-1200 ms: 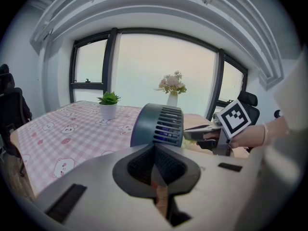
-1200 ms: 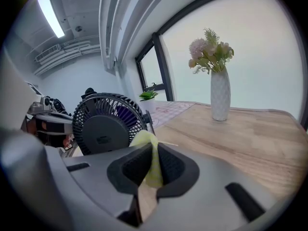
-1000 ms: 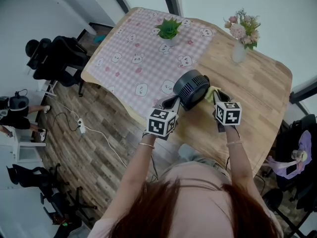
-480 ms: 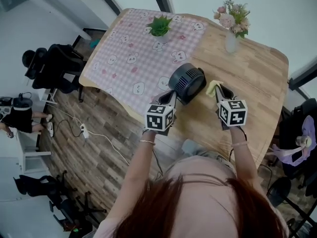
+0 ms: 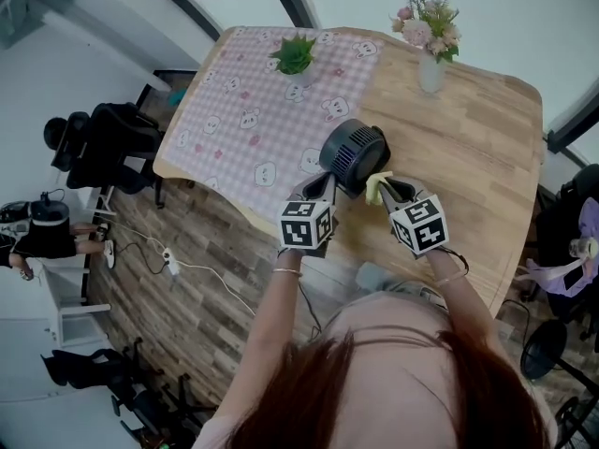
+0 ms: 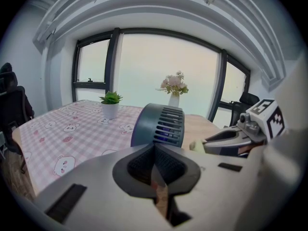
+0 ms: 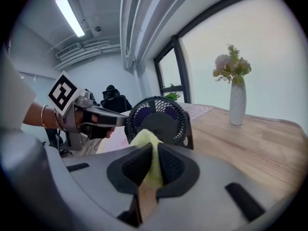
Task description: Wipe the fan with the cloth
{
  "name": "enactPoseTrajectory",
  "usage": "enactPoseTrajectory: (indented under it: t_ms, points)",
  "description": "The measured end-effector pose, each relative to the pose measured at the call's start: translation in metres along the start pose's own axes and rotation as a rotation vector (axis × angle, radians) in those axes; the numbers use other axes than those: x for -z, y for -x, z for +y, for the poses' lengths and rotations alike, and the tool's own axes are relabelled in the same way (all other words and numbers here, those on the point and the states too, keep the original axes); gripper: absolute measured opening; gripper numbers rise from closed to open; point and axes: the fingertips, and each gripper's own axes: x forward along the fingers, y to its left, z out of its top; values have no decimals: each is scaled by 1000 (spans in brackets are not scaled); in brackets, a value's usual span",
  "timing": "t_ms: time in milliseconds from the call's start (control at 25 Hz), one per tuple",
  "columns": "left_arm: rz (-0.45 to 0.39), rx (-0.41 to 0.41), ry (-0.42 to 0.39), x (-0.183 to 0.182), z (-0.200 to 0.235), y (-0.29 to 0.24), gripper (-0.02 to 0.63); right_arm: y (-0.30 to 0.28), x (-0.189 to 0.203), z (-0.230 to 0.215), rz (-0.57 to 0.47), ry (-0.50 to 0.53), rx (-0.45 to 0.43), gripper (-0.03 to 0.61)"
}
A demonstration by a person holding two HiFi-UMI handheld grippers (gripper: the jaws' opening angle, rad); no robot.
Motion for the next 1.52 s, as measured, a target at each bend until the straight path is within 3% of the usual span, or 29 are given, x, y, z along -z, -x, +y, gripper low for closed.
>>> enactPoseTrajectory:
  t_ms: [200,400,1520]
  points:
    - [-3,7,3,0,1,0,11,-23,15,29,62,46,-73,31]
    - [-2,20,-2,0,0,-1,11,-39,20,35,87,48,-91,31]
    - [-2,45,-10,0,1,-2,11,-66,34,-3,140,-15,-23,31]
